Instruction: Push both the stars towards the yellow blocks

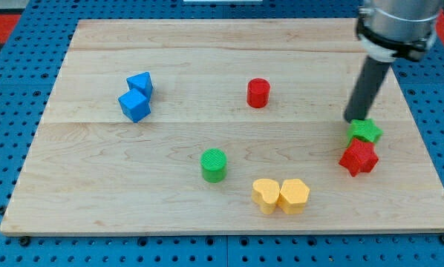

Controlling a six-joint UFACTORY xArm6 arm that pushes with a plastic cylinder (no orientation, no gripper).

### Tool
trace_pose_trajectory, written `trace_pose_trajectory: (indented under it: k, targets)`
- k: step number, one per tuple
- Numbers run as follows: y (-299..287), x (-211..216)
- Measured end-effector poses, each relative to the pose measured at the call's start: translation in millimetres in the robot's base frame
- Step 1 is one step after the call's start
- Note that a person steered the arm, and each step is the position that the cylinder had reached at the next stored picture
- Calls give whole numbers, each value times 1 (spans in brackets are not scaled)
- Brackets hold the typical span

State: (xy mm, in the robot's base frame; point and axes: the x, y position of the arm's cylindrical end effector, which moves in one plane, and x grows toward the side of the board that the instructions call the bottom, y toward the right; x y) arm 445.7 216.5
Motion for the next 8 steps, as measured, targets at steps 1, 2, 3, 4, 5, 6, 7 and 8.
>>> trace_pose_trajectory:
  k: [1,2,3,4,5,6,7,8]
  targets:
    - [31,24]
    - [44,44]
    - [27,55]
    - [-42,44]
    - [-103,24]
    - [-101,24]
    - [-74,25]
    - [-68,76]
